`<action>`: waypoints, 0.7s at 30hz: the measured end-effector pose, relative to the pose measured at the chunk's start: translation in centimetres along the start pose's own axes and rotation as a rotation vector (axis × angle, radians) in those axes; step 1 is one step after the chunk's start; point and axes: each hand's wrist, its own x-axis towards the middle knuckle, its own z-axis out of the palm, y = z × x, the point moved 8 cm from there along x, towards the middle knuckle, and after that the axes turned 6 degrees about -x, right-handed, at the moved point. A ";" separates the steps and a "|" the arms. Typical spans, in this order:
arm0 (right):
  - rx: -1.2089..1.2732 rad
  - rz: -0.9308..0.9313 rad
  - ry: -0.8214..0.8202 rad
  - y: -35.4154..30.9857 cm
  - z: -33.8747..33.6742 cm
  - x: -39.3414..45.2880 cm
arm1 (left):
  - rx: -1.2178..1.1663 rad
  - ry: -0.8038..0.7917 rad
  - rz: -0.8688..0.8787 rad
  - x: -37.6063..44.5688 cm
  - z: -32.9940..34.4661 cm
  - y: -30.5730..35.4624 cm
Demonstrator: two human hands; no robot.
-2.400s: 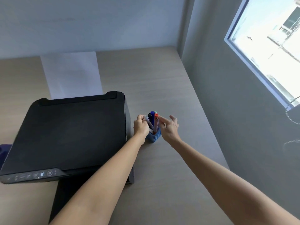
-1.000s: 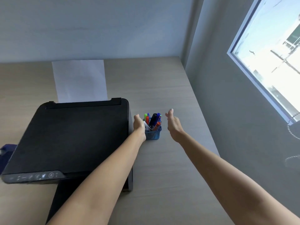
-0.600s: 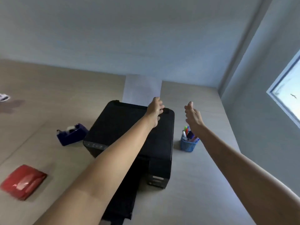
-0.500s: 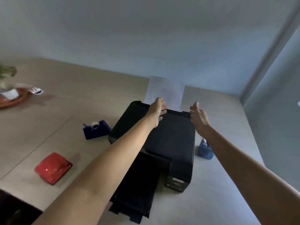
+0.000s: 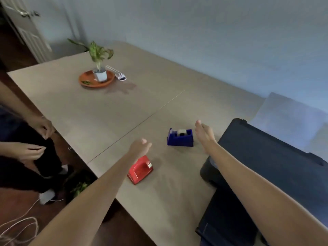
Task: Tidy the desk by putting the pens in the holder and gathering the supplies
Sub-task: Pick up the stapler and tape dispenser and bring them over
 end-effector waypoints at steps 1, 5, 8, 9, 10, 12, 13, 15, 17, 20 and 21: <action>-0.065 -0.001 0.002 -0.1 1.4 0.1 | 0.110 -0.003 -0.045 0.6 -0.6 -2.1; -0.348 -0.071 0.040 0.8 5.5 2.7 | 0.324 -0.124 -0.115 3.8 -1.2 -9.2; -0.612 -0.084 0.015 1.7 6.4 5.6 | 0.192 -0.254 -0.085 4.6 -0.3 -11.0; -0.691 -0.074 -0.005 2.3 6.6 6.7 | 0.144 -0.273 -0.066 4.7 -0.1 -11.1; -0.761 -0.066 -0.028 2.7 6.6 7.8 | 0.104 -0.285 -0.052 4.8 -0.1 -11.0; -0.881 -0.075 -0.076 3.5 6.8 10.0 | 0.057 -0.303 -0.031 5.2 0.0 -11.1; -0.948 -0.099 -0.111 3.8 7.3 11.1 | 0.050 -0.307 -0.023 5.4 0.0 -11.2; -1.038 -0.159 -0.174 3.9 8.2 12.3 | 0.054 -0.295 -0.003 5.9 -0.1 -11.1; -1.023 -0.165 -0.176 3.7 8.9 12.7 | 0.044 -0.296 0.000 6.2 -0.2 -11.2; -0.951 -0.156 -0.194 4.2 9.5 11.6 | -0.002 -0.318 -0.034 6.5 -0.2 -11.7; -0.918 -0.146 -0.207 4.8 9.7 11.0 | -0.018 -0.324 -0.051 6.4 -0.2 -11.9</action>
